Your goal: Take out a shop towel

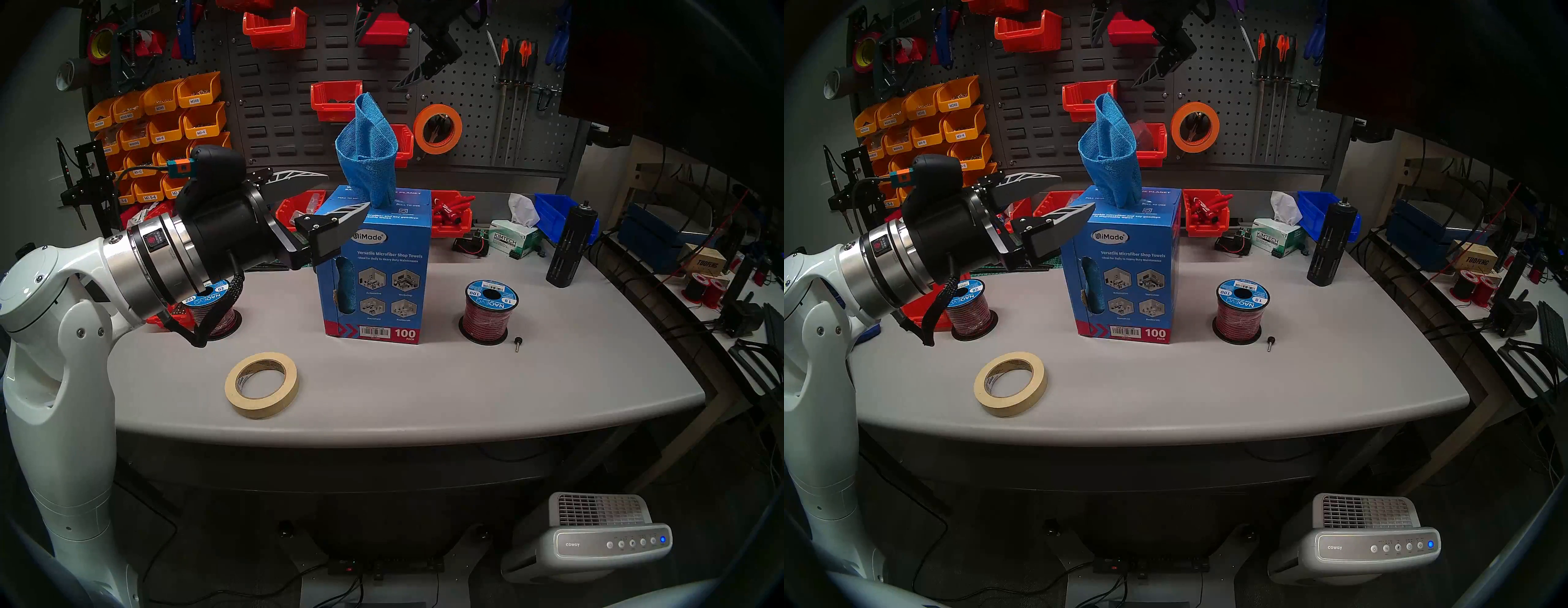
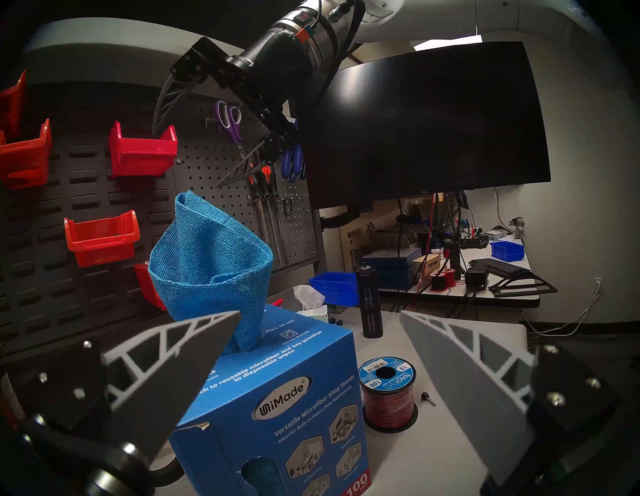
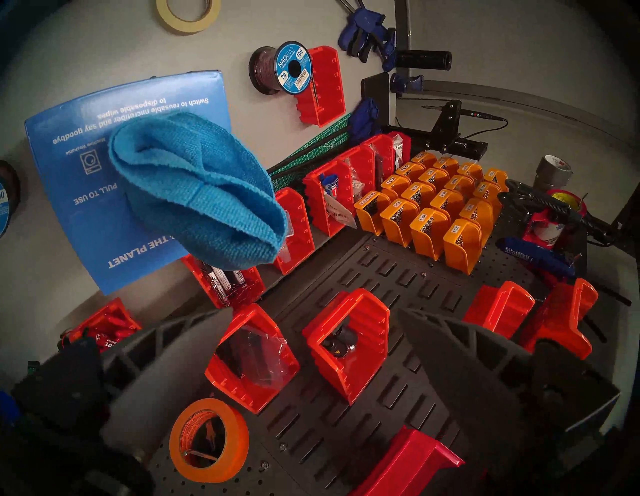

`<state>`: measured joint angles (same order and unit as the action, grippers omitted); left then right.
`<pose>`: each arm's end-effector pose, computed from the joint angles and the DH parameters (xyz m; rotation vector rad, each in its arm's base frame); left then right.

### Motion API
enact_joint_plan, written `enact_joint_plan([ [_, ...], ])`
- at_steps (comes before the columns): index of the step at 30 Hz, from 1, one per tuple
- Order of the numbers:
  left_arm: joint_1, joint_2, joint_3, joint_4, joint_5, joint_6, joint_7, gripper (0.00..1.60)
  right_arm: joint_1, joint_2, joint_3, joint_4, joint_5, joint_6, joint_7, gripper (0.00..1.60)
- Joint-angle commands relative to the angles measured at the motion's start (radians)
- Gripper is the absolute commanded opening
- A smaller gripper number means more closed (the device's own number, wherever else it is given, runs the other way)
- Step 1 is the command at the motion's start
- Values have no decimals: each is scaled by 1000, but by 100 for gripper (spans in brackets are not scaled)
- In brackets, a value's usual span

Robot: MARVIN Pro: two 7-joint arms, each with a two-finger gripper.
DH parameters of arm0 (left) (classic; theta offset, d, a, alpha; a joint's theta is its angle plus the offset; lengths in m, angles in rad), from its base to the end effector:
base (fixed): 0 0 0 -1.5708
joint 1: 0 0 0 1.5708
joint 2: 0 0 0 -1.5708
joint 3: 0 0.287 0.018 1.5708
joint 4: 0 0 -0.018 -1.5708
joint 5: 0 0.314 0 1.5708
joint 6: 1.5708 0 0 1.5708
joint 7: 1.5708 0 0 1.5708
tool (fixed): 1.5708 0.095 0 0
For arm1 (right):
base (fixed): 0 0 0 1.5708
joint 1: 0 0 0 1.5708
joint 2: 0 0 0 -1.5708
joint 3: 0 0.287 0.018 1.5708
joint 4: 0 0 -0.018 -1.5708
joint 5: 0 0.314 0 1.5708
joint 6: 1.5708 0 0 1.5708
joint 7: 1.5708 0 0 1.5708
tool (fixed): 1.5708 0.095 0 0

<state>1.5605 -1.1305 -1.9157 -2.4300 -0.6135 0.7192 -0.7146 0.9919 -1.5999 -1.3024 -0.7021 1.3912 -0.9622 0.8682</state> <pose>0.2844 0.0267 -0.0087 1.5835 -0.8898 1.8966 0.5057 0.1274 0.2785 0.3890 2.4959 1.0188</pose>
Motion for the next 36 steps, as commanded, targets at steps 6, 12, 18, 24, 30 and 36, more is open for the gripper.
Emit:
enact_joint_plan([
  [6, -32, -3, 4, -13, 2, -23, 1, 160, 52, -16, 37, 22, 24, 2, 45, 160],
  [12, -36, -5, 9, -13, 3, -27, 0, 160, 60, -21, 51, 18, 30, 2, 51, 160],
  [18, -41, -8, 15, -13, 4, -32, 0, 160, 62, -22, 60, 10, 34, 2, 56, 160],
  [24, -47, -10, 21, -13, 5, -38, 0, 160, 60, -19, 65, -3, 37, 2, 59, 160],
  [30, -51, -12, 28, -13, 6, -42, 0, 160, 57, -15, 65, -16, 37, 2, 62, 160],
  [36, -57, -14, 36, -13, 6, -47, 0, 160, 59, -11, 65, -30, 37, 2, 64, 160],
])
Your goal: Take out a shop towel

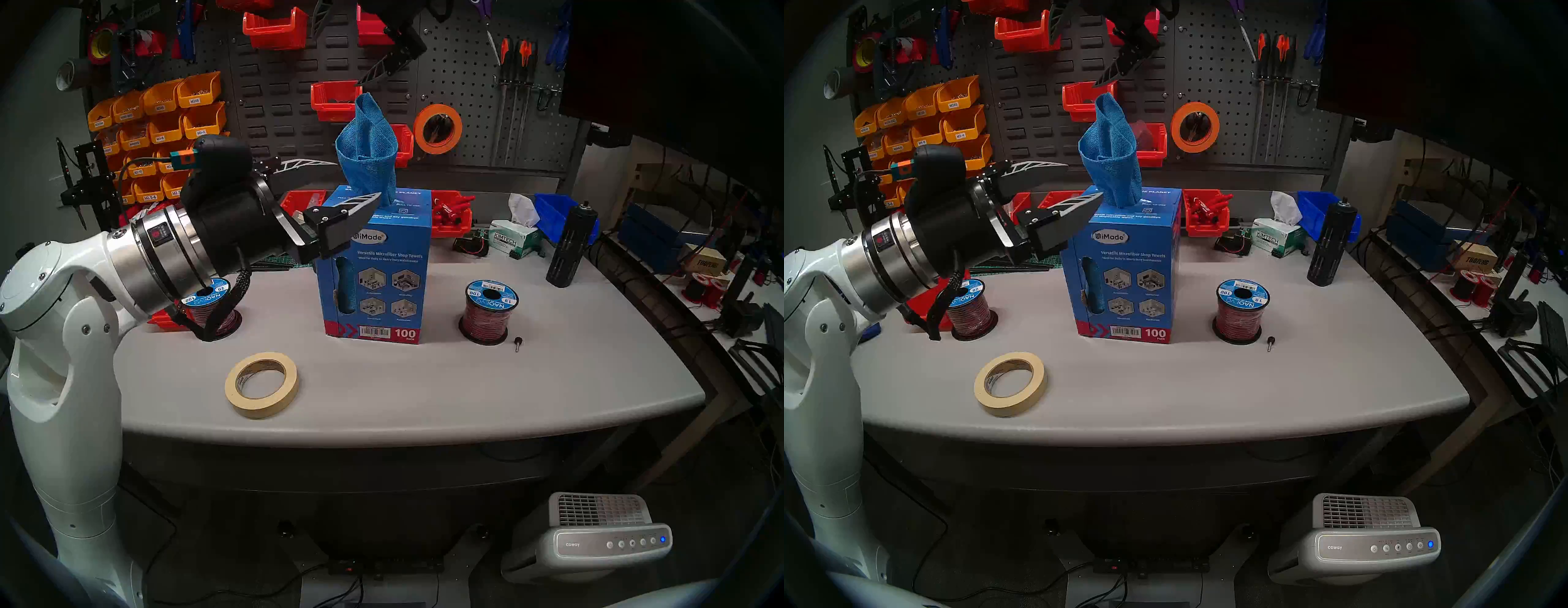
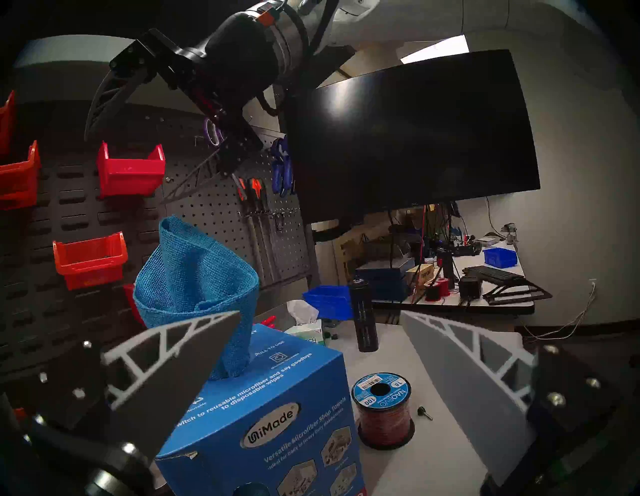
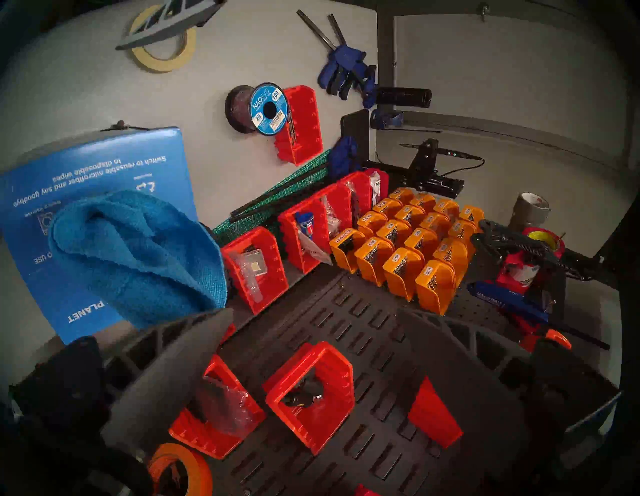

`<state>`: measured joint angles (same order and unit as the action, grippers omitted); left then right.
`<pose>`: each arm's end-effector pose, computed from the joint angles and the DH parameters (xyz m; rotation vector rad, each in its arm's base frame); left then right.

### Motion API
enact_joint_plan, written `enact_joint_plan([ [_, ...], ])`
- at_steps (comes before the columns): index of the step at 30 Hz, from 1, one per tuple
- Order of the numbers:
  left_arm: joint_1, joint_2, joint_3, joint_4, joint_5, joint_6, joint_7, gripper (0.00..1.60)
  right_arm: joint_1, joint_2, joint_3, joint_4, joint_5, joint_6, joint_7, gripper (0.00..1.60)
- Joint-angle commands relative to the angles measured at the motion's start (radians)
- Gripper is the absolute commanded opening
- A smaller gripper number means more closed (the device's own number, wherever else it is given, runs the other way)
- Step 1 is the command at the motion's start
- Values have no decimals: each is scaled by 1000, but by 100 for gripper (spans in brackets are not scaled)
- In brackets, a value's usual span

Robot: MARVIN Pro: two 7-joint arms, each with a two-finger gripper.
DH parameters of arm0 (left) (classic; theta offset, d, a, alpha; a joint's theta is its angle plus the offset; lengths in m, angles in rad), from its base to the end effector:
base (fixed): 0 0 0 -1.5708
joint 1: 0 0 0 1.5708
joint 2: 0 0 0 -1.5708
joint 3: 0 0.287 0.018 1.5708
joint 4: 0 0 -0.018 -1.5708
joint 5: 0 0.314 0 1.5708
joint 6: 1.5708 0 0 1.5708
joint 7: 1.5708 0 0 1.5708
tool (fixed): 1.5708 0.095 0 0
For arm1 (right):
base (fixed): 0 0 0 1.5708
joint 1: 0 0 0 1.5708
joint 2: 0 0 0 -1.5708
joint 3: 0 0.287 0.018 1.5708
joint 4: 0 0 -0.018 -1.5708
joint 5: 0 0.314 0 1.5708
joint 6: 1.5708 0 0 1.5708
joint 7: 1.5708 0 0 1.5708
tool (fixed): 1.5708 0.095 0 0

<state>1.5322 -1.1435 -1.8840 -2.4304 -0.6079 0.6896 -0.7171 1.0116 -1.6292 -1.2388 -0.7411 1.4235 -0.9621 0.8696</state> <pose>0.2848 0.0183 -0.0028 1.5180 -0.9130 1.9212 0.4910 0.1635 0.2761 0.3126 2.5442 1.0883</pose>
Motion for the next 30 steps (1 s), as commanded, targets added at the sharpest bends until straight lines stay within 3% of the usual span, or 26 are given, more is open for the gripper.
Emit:
enact_joint_plan([
  [1, -30, -2, 6, -13, 1, -18, 2, 160, 40, 19, 2, 6, 5, 2, 63, 160],
  [30, -53, -11, 52, -13, 10, -38, 8, 160, 26, 37, -5, -52, 4, 2, 61, 160],
])
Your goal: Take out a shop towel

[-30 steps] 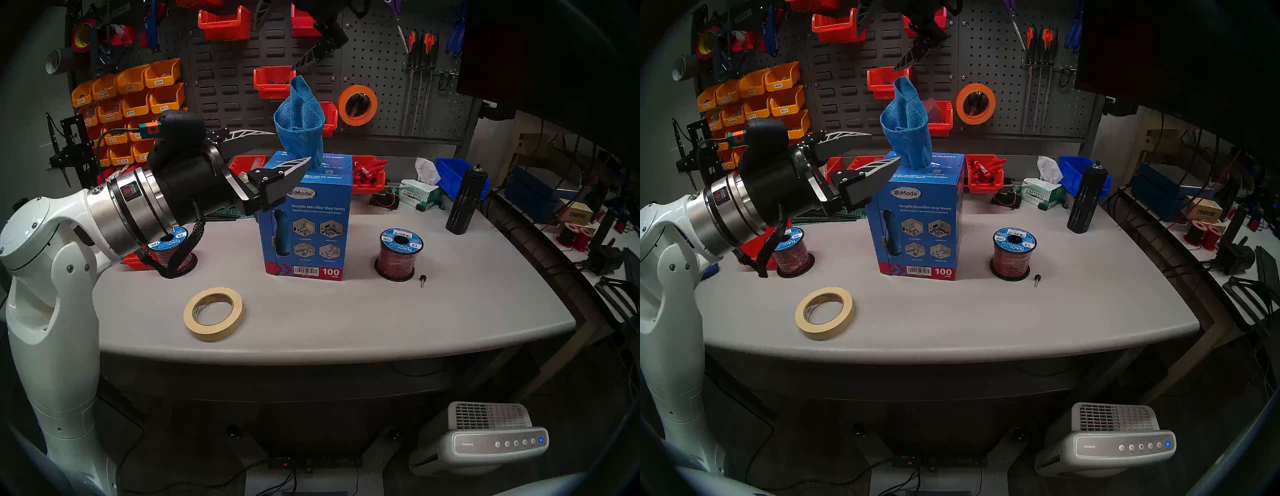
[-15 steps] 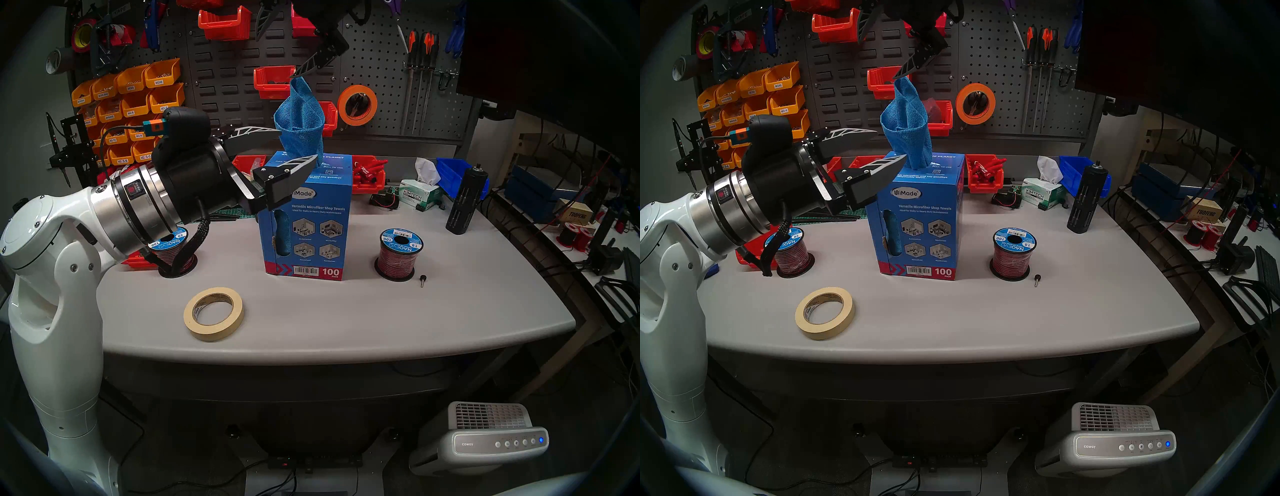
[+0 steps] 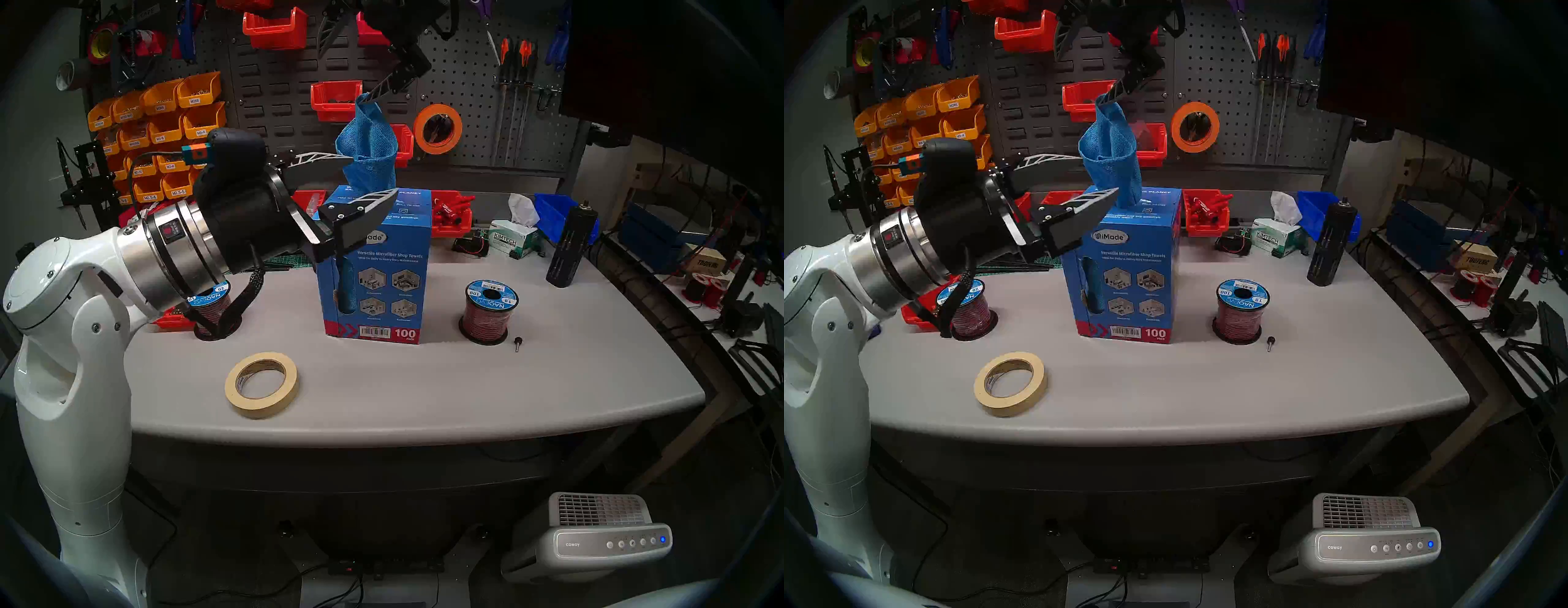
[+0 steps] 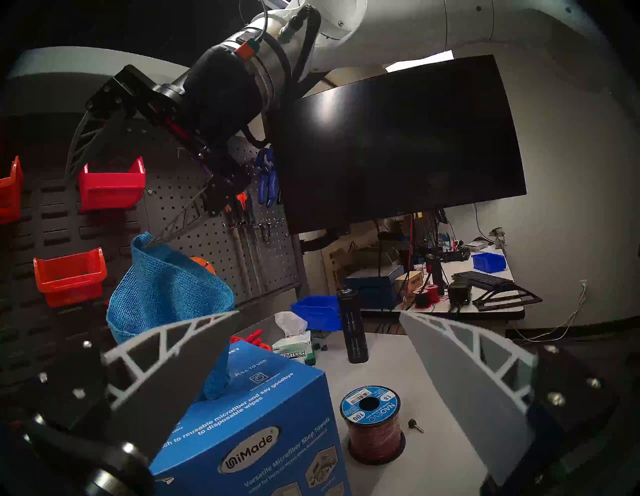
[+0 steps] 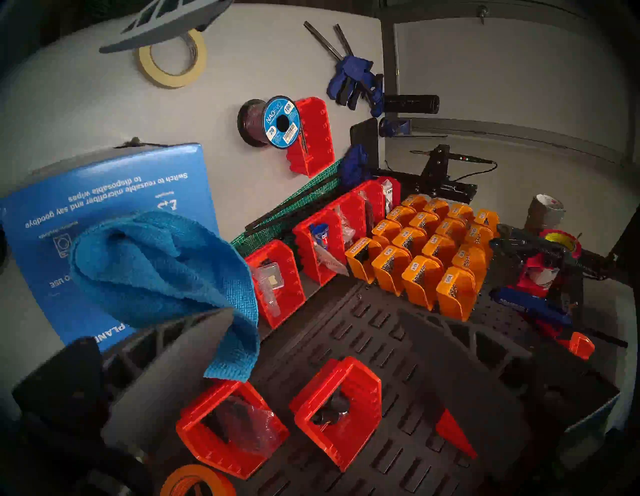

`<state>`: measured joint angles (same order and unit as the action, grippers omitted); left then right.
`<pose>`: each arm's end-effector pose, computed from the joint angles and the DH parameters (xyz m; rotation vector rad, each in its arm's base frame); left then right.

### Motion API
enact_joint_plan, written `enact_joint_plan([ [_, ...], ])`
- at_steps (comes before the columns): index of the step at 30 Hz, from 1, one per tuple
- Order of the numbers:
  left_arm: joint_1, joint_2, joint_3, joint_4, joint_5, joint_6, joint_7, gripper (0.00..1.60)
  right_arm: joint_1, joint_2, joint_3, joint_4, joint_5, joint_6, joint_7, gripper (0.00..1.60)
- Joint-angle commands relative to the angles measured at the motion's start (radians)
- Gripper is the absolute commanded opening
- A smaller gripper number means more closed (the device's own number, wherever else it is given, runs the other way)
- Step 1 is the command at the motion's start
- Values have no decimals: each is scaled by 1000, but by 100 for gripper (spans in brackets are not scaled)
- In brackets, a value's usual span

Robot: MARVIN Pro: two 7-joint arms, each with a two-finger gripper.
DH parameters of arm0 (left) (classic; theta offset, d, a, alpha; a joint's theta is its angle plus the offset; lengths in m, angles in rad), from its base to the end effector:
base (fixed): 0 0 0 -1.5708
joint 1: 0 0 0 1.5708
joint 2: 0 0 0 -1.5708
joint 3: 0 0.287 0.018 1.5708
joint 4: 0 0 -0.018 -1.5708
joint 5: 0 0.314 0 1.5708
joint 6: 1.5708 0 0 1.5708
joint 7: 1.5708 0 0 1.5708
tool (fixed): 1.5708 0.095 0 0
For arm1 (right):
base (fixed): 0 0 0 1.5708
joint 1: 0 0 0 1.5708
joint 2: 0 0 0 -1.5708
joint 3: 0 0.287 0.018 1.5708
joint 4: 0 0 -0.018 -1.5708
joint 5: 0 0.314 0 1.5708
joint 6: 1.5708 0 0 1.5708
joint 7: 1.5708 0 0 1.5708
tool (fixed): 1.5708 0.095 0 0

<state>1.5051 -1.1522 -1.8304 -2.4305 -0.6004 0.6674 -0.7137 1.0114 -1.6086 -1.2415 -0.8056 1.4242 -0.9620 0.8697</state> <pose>0.2856 0.0047 -0.0001 1.4609 -0.9419 1.9190 0.4938 0.1562 0.2561 0.3560 2.5970 1.0896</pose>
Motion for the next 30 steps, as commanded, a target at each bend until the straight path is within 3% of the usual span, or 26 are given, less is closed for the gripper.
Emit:
enact_joint_plan([
  [1, -26, -3, -1, -13, 3, -16, 5, 160, 26, 16, -3, 11, 4, 2, 61, 160],
  [30, -26, -9, 7, -13, 12, -24, 31, 160, 25, 33, -19, 4, 5, 2, 59, 160],
])
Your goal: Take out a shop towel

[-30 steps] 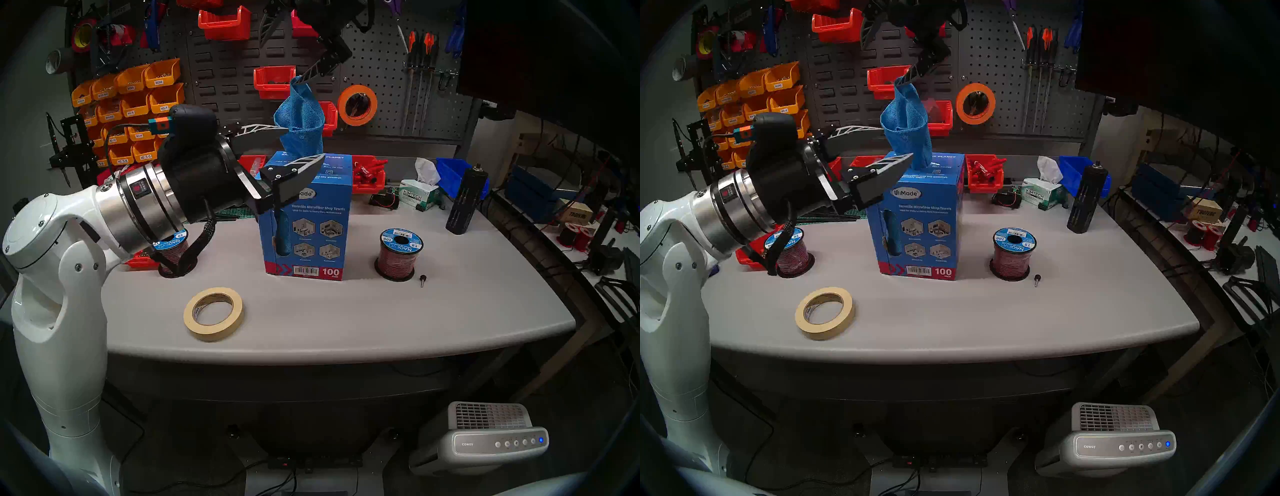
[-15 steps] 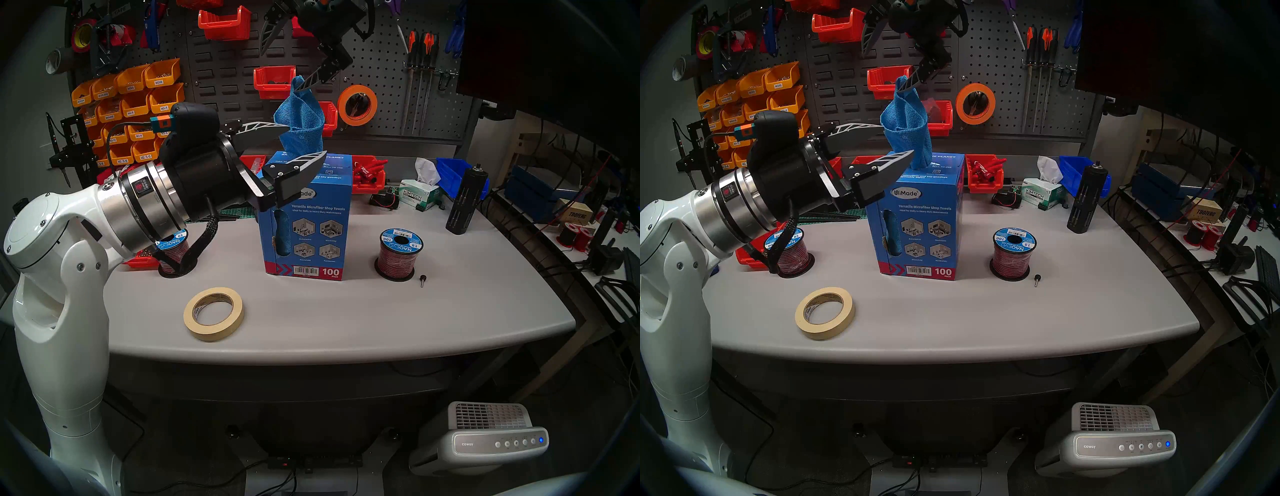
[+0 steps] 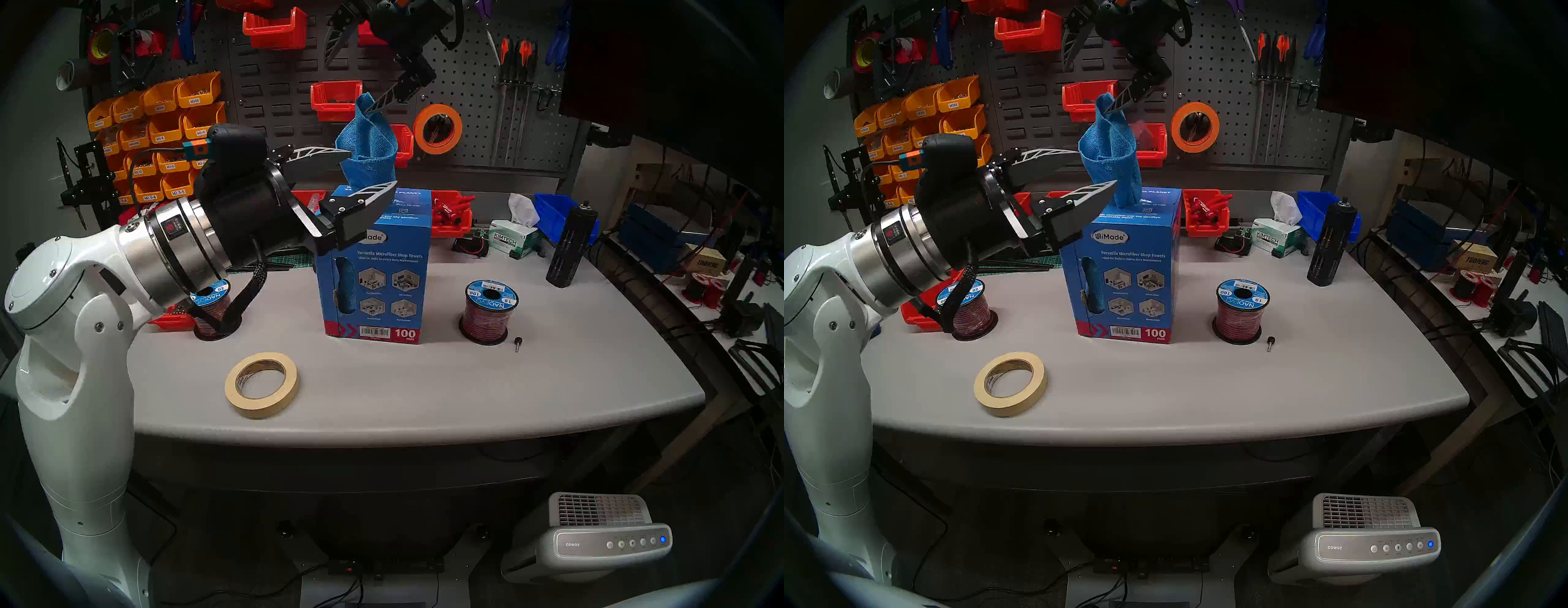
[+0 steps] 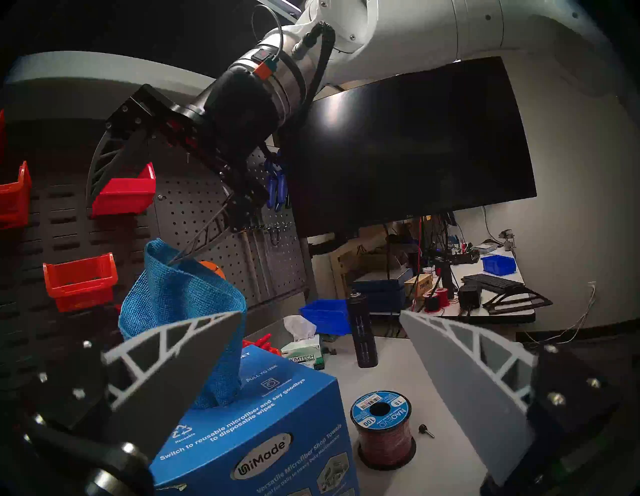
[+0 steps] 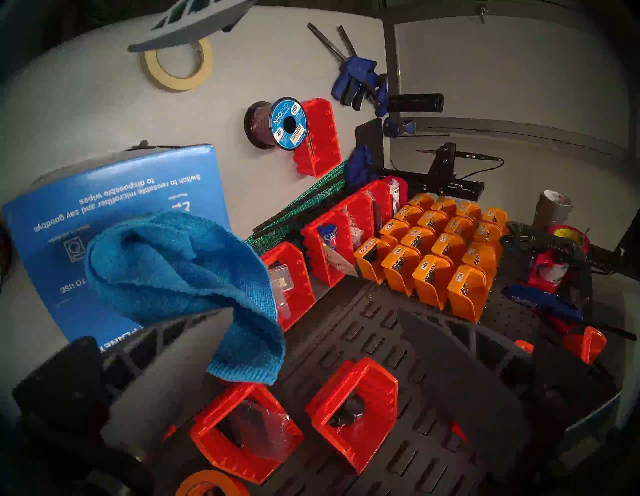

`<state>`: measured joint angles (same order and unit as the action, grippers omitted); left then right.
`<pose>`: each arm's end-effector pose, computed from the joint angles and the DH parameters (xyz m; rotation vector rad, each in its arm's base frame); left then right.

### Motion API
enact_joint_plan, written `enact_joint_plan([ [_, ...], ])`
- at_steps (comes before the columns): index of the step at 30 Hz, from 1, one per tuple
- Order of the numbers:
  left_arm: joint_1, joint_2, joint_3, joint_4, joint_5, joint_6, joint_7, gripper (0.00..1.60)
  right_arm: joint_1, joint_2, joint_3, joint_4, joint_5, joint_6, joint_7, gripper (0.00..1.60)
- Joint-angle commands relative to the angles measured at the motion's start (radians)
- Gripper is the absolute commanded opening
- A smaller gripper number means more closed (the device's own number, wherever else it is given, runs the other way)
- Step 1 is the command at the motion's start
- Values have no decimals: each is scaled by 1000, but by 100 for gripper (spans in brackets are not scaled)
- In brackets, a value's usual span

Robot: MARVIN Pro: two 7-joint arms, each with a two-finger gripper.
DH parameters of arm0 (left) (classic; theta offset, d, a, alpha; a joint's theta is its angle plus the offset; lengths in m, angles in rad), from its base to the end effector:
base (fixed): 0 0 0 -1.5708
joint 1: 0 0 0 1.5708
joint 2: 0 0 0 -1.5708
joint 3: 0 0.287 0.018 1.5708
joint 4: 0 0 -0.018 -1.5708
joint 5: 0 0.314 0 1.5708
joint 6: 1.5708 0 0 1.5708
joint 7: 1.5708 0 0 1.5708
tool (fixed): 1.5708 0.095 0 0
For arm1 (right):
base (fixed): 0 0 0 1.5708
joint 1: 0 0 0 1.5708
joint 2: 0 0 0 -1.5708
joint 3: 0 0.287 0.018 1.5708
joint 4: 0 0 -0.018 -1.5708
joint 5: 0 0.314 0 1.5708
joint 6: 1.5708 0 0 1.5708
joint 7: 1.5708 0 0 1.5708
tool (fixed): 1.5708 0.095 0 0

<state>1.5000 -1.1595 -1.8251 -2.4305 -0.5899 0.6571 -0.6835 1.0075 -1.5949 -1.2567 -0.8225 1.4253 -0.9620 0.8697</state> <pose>0.2882 0.0053 0.0017 1.4659 -0.9184 1.9569 0.4977 0.1463 0.2490 0.3906 2.6062 1.0853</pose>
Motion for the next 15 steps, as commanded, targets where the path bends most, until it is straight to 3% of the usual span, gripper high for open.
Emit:
enact_joint_plan([
  [1, -21, -2, 2, -13, 2, -14, 2, 160, 27, 18, -5, 20, 4, 2, 59, 160],
  [15, -18, -4, 0, -13, 4, -17, 12, 160, 12, 1, -8, 12, 7, 2, 55, 160],
])
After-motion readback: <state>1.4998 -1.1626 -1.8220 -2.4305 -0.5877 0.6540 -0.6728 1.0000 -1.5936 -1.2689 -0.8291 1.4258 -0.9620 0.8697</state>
